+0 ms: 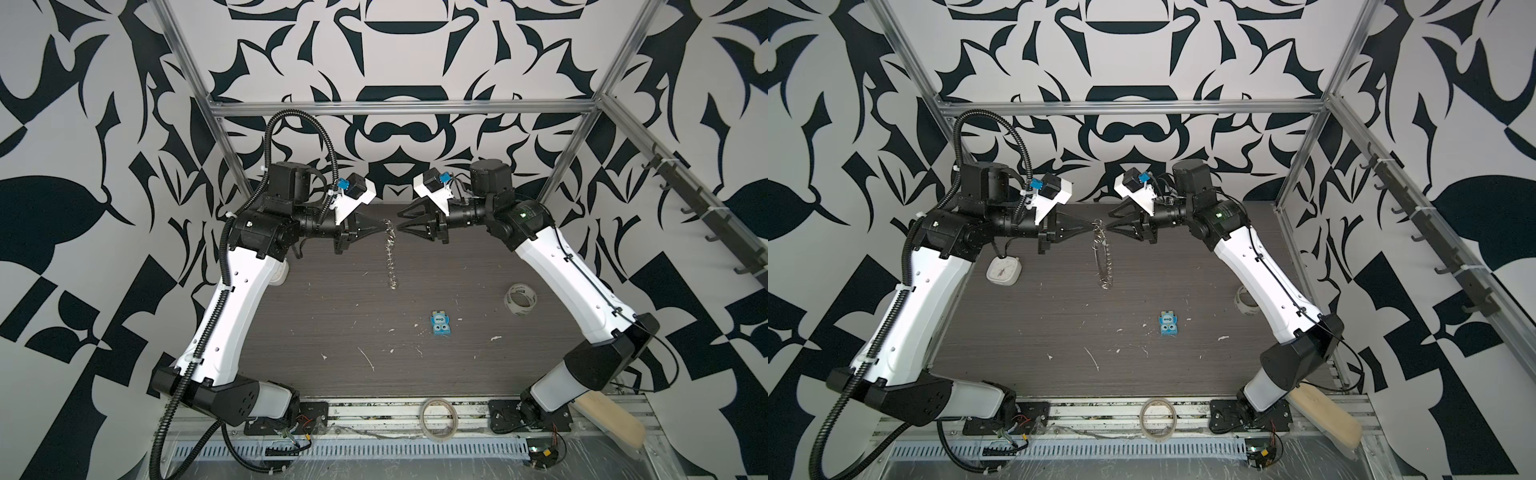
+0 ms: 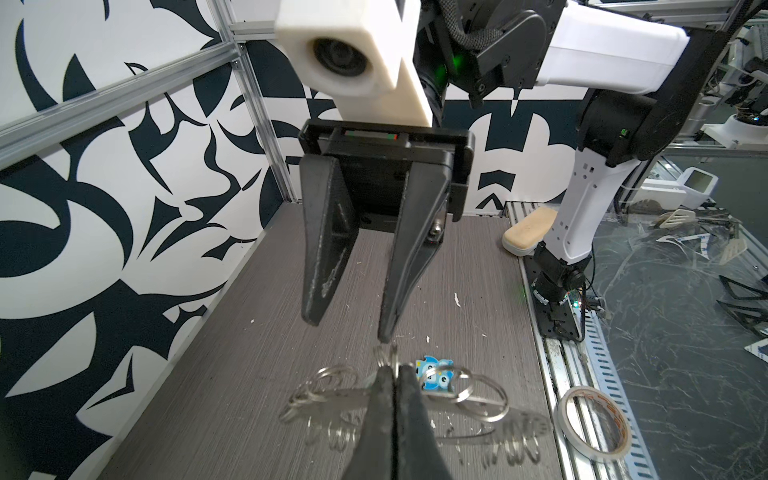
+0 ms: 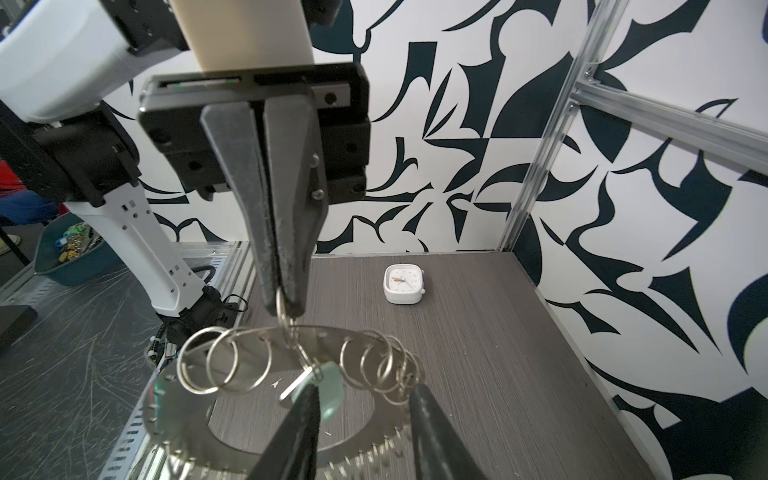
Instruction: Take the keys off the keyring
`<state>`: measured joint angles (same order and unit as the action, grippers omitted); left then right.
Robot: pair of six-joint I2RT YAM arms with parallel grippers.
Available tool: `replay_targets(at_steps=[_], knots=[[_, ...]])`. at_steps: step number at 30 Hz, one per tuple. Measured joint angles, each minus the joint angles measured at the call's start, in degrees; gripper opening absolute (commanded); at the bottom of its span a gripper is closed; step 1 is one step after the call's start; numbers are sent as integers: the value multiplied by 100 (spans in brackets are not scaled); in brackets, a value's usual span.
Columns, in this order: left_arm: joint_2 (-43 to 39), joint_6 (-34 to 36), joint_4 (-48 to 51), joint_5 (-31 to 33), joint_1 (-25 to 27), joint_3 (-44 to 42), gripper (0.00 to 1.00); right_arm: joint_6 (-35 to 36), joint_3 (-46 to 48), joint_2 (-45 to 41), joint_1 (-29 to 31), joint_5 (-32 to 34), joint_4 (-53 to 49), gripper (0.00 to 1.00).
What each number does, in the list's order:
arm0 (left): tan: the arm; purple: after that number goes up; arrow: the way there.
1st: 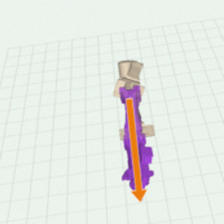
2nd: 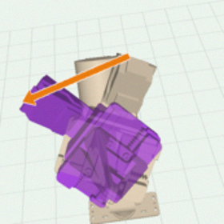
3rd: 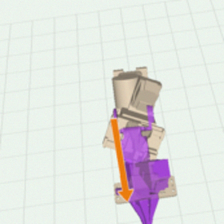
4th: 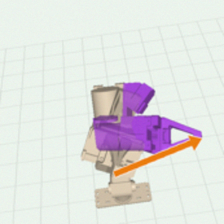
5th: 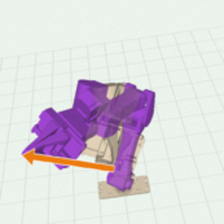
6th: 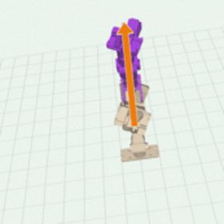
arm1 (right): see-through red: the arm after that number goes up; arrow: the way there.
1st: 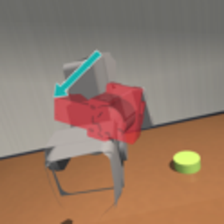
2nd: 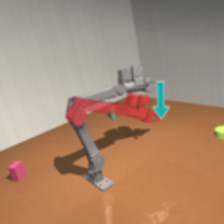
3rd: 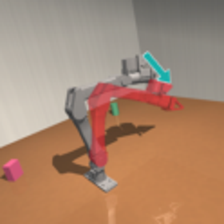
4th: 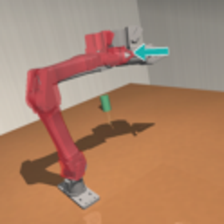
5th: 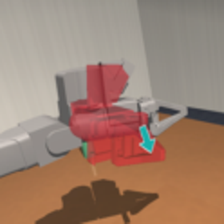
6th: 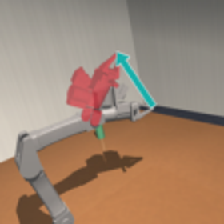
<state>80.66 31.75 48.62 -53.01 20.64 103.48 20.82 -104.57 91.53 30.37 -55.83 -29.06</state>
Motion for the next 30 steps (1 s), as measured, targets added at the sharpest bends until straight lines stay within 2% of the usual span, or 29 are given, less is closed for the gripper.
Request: replay_targets(at_steps=[7,15,17,22,30], knots=[[0,0,0,2,0,-2,0,42,-365,173,109,-168,-260,38],[-2,-22,0,2,0,-4,0,273,-597,343,179,-177,-702,28],[-9,-26,-15,2,0,-26,0,330,-597,345,195,-177,-767,23],[-17,-48,-74,17,-2,-101,0,422,-616,345,221,-181,-890,0],[-354,-409,-907,-155,-48,-804,0,466,-680,345,251,-160,-1064,0]])
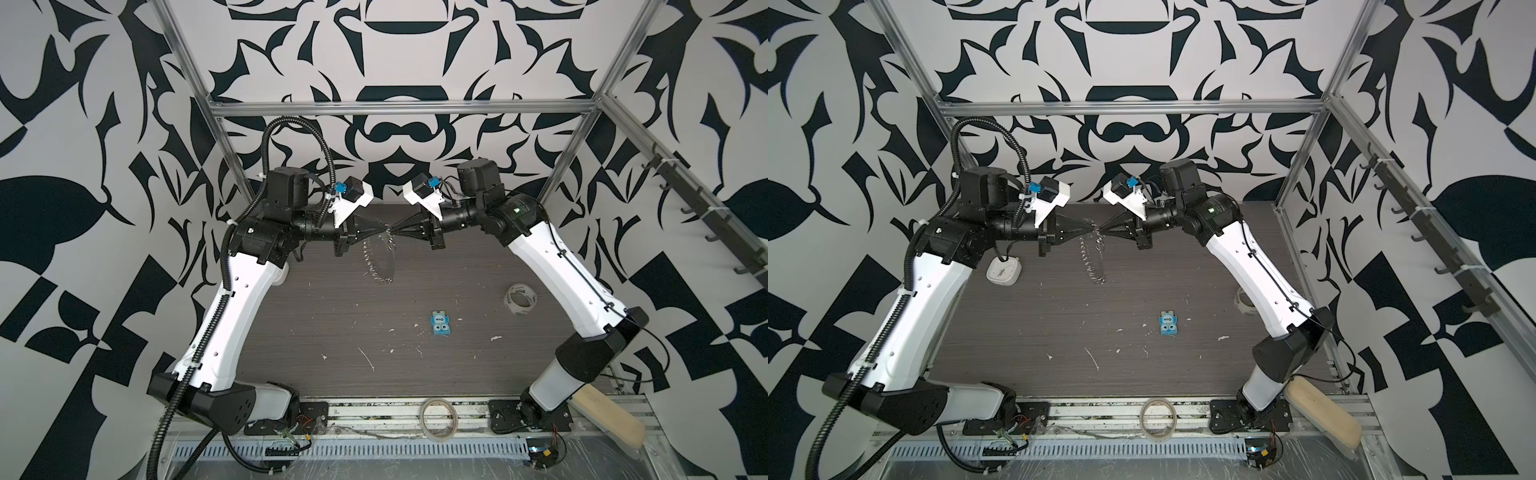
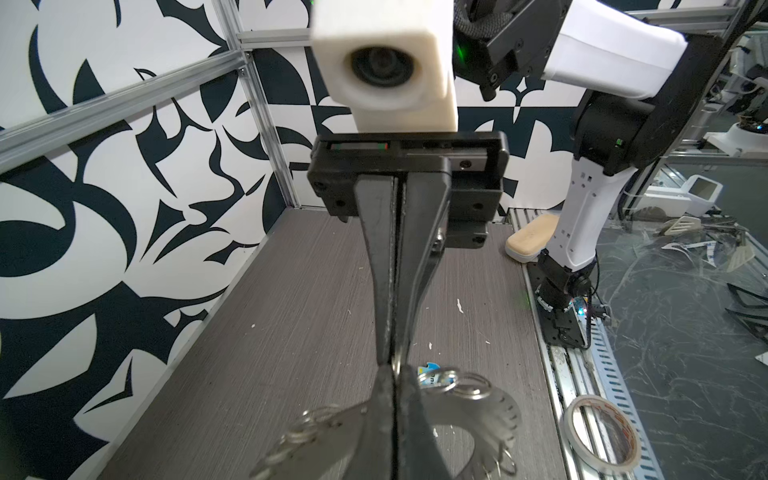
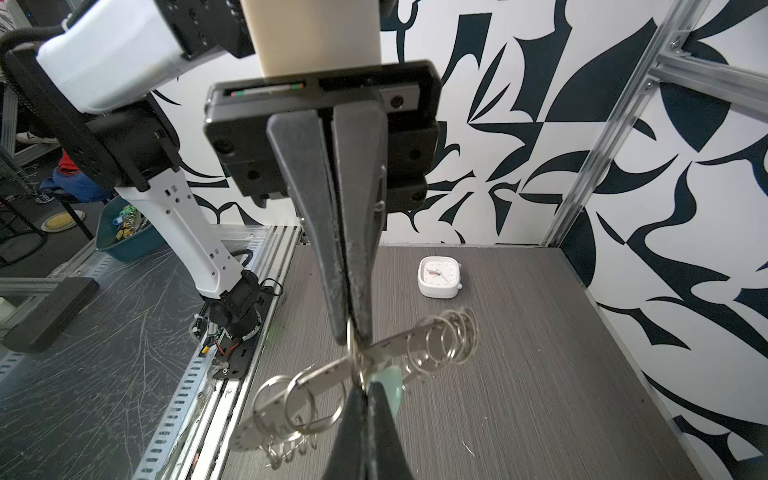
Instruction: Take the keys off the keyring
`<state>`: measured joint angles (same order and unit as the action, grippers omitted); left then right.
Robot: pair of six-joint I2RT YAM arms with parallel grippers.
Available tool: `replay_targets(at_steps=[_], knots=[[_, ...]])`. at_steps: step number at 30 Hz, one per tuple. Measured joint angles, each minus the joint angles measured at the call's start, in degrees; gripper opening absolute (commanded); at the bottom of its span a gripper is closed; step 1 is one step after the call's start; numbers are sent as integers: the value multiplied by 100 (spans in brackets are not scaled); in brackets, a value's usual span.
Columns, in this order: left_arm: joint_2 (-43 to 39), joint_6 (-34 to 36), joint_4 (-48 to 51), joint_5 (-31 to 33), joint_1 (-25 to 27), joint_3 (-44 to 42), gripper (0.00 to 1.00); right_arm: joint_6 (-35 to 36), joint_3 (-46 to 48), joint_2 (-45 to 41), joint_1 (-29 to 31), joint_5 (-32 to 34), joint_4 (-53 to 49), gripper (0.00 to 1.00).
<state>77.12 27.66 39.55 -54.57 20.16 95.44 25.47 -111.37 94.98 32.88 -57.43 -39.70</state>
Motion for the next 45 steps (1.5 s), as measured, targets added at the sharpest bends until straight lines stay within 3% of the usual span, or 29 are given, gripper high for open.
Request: replay_targets(at_steps=[5,11,16,22,33,42,45], knots=[[-343,-636,-1182,-282,-85,-815,0,-2,0,0,22,2,0,0],[-616,-1873,-3318,-688,-188,-1880,0,-46,2,-7,20,-20,50,0],[-566,-3558,-5945,-992,-280,-2682,0,-186,87,-59,9,-37,304,0],[-90,-5453,-8673,-1241,-380,-2857,0,-400,138,-221,-57,-76,708,0],[398,-6704,-10662,-1049,-310,-2688,0,-1532,684,-297,-120,-463,2450,0],[776,-7331,-11702,-614,-72,-2404,0,-2323,380,339,-13,-678,3357,0],[813,-7410,-11853,-605,59,-2277,0,-2223,-61,758,140,-573,3036,0]])
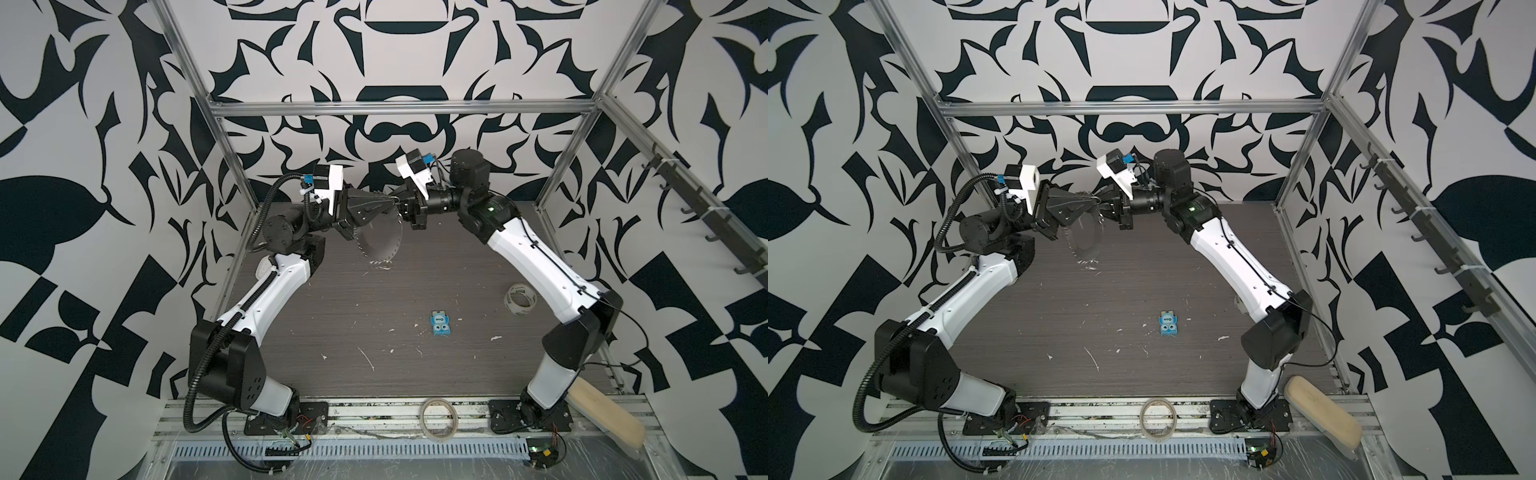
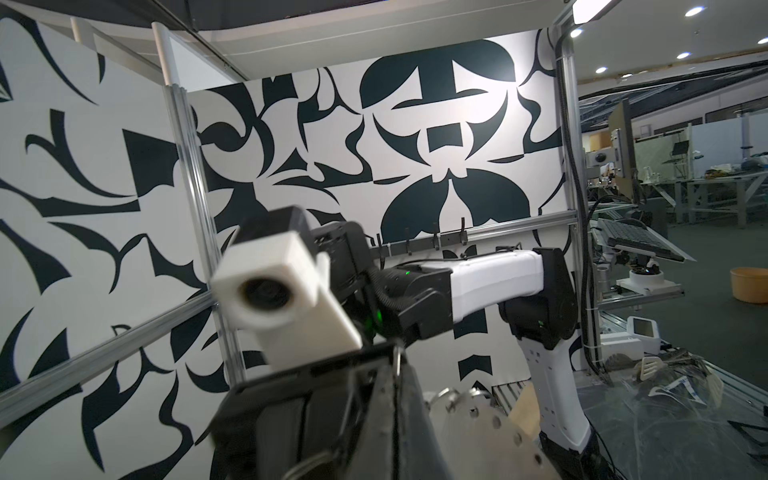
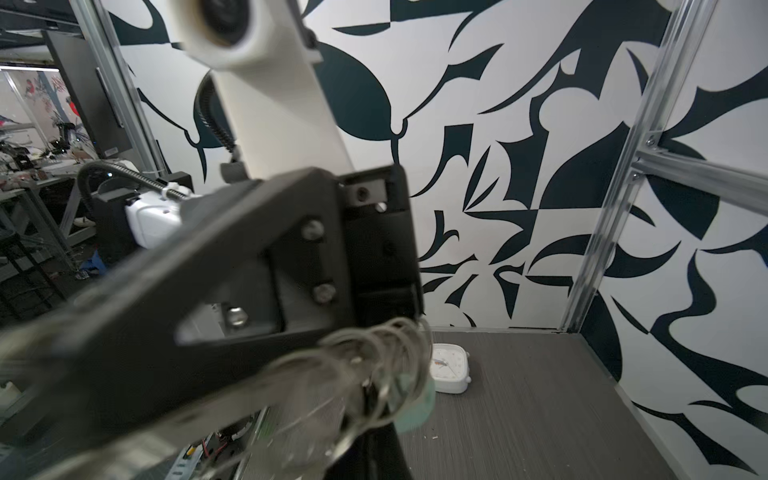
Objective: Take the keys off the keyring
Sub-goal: 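Draw the right gripper away from the plate, sliding the green-tagged key off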
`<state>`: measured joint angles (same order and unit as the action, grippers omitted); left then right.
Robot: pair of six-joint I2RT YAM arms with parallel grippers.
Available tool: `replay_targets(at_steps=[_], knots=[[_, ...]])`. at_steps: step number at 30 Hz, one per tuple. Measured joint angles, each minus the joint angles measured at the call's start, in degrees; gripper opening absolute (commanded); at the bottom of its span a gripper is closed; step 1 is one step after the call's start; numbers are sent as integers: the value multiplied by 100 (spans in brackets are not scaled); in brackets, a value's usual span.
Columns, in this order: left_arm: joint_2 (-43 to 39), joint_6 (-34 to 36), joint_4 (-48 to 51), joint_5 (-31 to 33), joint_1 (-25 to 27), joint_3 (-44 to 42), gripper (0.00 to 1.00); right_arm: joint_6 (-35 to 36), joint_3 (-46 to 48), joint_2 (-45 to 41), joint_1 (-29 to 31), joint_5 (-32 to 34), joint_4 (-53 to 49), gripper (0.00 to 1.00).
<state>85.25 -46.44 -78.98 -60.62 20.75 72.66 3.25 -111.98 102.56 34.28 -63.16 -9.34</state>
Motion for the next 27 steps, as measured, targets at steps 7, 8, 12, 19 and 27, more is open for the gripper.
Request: replay_targets(at_steps=[7,8,12,19,27], knots=[[-7,-7,-68,17,-90,7,0,195,-61,31,52,177,-243,0],[-7,-7,-59,15,-114,7,0,214,15,-61,13,197,-240,0],[-35,0,90,-4,-229,7,0,317,413,-505,-286,289,-267,0],[-601,737,1248,-33,-448,-278,0,535,1351,-1233,-1104,511,-470,0],[-1510,2857,4266,282,-461,-732,0,728,2669,-1996,-1945,1182,-721,0]])
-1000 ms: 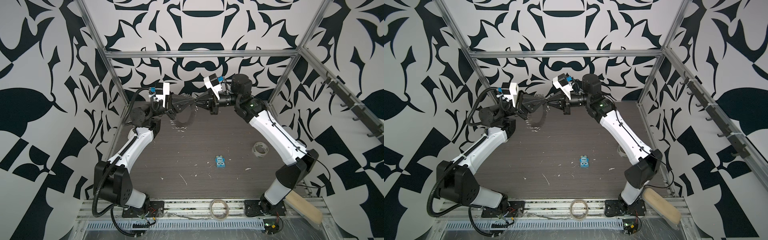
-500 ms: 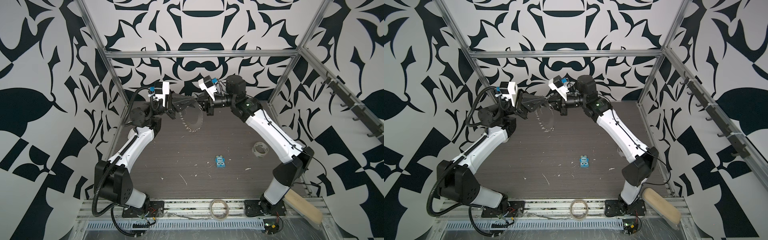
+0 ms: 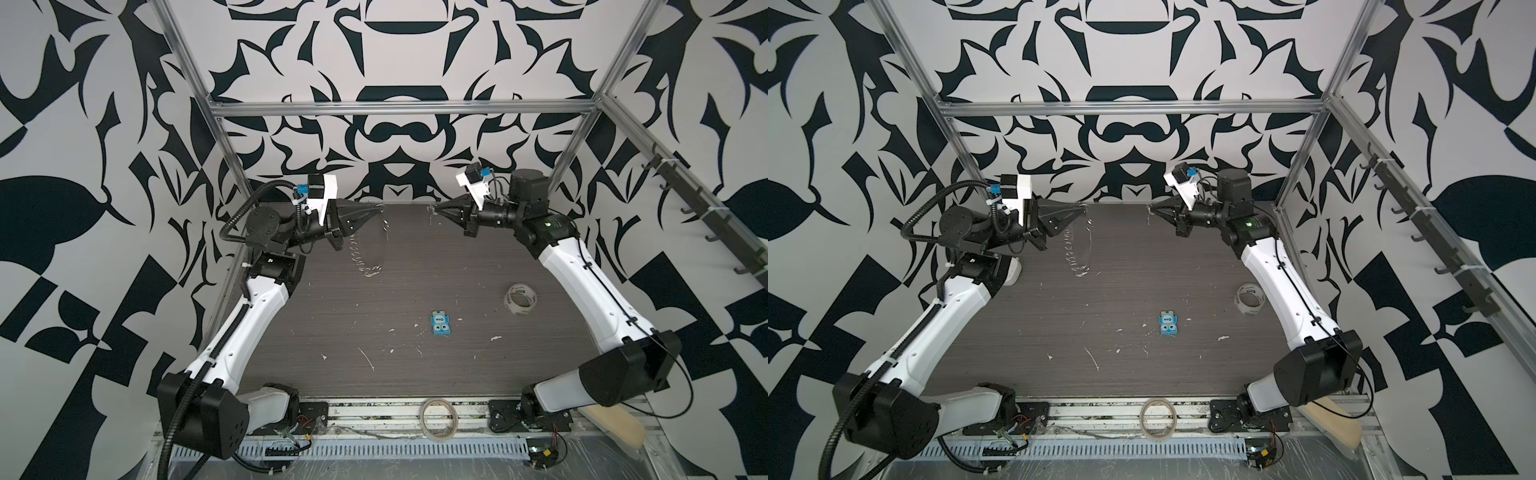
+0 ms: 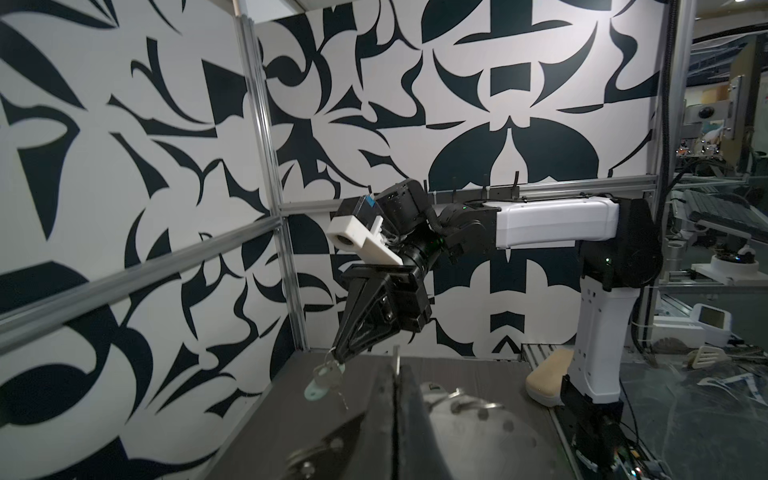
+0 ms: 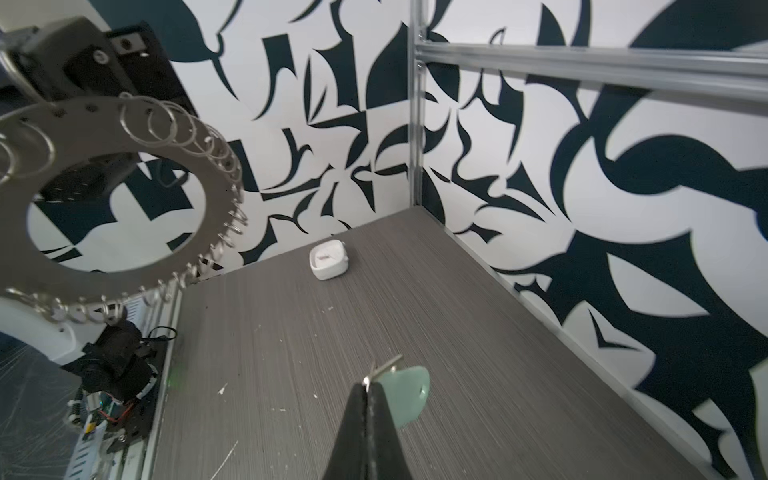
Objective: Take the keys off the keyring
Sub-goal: 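Draw the right gripper away from the plate, sliding the green-tagged key off, then lower the plate with the left gripper while the right gripper lowers the key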
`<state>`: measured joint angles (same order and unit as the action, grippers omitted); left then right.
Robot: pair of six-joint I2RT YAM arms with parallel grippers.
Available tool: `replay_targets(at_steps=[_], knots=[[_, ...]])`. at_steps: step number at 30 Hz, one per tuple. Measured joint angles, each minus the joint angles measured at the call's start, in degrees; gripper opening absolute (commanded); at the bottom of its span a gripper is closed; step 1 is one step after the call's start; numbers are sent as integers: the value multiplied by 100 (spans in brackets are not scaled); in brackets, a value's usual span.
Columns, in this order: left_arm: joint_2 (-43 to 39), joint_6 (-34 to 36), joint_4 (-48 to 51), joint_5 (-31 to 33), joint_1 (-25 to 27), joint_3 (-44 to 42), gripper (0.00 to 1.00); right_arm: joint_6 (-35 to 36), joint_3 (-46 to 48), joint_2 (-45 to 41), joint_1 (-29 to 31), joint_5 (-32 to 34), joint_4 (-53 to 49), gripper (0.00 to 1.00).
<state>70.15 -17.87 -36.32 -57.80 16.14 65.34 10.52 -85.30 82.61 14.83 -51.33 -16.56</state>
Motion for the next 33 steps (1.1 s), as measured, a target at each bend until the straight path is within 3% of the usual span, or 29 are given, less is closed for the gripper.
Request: replay_targets(at_steps=[5,12,22,27,33], knots=[[-328,1462,2057,824,74,-232,0,-48,841,-546,-11,697,13,0],[-376,2282,3742,2424,431,-629,0,-566,1858,-1106,0,1764,50,0],[-136,2492,4868,4765,1226,-782,0,-1366,2855,-1886,0,2693,140,0],[249,2424,5182,5423,1438,-828,0,-1491,2922,-2164,0,2846,103,0],[1054,2267,5241,5657,1541,-857,0,-1445,2959,-2433,0,2944,-2,0]])
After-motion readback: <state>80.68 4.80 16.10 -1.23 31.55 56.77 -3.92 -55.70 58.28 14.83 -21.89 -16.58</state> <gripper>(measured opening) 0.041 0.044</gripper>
